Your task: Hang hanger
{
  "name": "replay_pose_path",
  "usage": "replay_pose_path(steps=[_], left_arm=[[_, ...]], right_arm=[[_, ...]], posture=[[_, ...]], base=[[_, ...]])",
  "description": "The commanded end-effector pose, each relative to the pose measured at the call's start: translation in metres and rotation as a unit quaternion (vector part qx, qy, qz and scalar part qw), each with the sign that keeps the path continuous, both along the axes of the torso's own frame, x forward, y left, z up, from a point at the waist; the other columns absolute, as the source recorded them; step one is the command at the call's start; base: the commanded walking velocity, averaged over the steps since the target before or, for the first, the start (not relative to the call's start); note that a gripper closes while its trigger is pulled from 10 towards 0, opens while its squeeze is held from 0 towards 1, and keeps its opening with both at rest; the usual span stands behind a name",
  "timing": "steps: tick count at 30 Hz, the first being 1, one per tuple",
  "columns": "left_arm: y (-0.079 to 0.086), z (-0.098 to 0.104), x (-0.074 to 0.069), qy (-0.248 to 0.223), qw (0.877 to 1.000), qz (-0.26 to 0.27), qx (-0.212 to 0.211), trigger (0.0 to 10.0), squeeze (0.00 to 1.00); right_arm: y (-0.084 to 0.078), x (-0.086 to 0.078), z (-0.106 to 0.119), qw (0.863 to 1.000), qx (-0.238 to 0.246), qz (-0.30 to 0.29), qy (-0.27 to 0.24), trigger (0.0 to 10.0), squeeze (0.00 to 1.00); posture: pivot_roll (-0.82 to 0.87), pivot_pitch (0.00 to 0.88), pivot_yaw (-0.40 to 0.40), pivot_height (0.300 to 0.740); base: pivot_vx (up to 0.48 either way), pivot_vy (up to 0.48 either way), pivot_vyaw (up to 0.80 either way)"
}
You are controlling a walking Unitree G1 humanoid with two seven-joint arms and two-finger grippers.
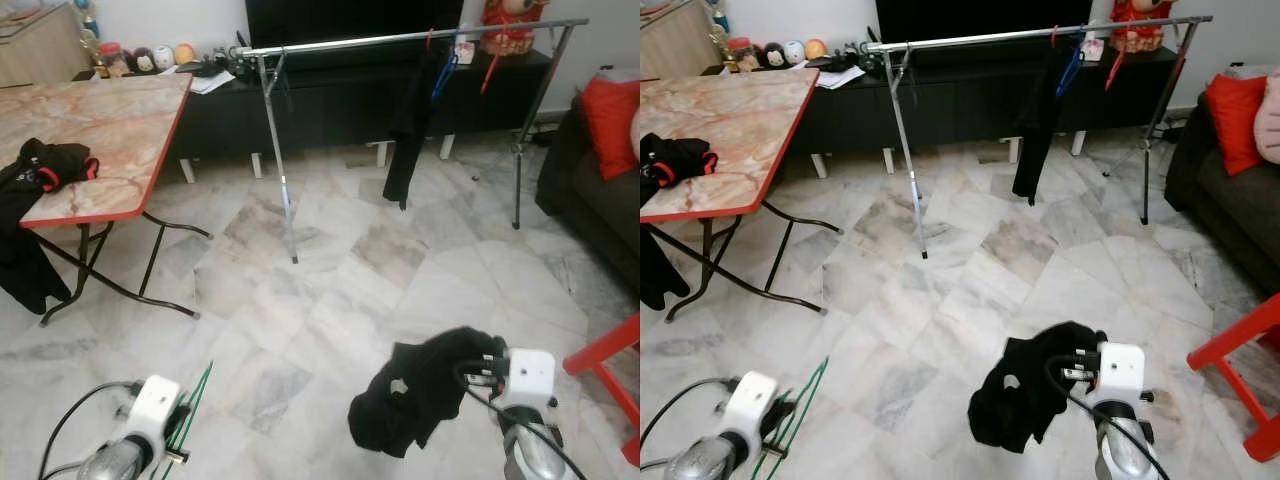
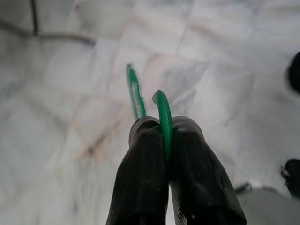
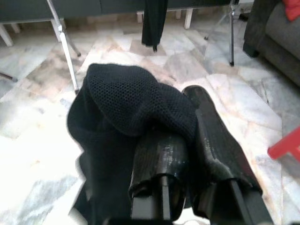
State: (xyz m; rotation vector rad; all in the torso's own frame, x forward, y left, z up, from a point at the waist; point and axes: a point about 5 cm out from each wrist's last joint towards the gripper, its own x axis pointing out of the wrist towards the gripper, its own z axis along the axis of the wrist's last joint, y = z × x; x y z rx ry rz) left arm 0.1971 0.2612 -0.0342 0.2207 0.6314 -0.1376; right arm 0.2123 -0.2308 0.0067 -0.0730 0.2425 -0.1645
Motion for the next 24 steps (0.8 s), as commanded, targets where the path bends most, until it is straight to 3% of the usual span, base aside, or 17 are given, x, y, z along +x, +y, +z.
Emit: replay_pose_path(steps=[1,7,12,13,19,24], left_arm=[[0.006,-0.006,-0.011,0.008,0.999,0.031,-0.001,10.0,0.0],[0.002,-0.025,-0.036,0.046,0.996,0.07,-0.019,10.0,0.0],[-0.01,-0.038,-0.051,0.075,0.993,0.084,-0.031,10.0,0.0],[-0.013,-0.041,-0.053,0.087,0.991,0.095,-0.034,10.0,0.0],[-0.021,-0.046,-0.052,0.098,0.987,0.115,-0.051,10.0,0.0],[-0.02,-0.045,-0.047,0.104,0.987,0.114,-0.045,10.0,0.0]], right_arm=[[0.005,-0.002,0.007,1.0,-0.006,0.002,-0.016,0.0,0.0],[0.008,-0.019,0.012,1.0,-0.004,0.0,-0.011,0.0,0.0],[0.016,-0.016,0.014,0.999,-0.012,0.035,-0.004,0.3,0.0],[0.018,-0.008,0.021,0.999,-0.017,0.044,-0.013,10.0,0.0],[0.019,0.006,0.034,0.999,-0.012,0.035,-0.038,10.0,0.0],[0.027,0.009,0.031,0.999,0.001,0.031,-0.04,10.0,0.0]], posture=[[-0.02,0.0,0.019,0.74],[-0.03,0.0,0.009,0.74],[-0.04,0.0,-0.023,0.74],[-0.03,0.0,-0.036,0.74],[-0.03,0.0,-0.034,0.74],[-0.03,0.0,-0.022,0.74]], base=[[0.0,0.0,0.0],[0.0,0.0,0.0],[0.0,0.0,0.0],[0.0,0.0,0.0],[0.0,0.0,0.0],[0.0,0.0,0.0]])
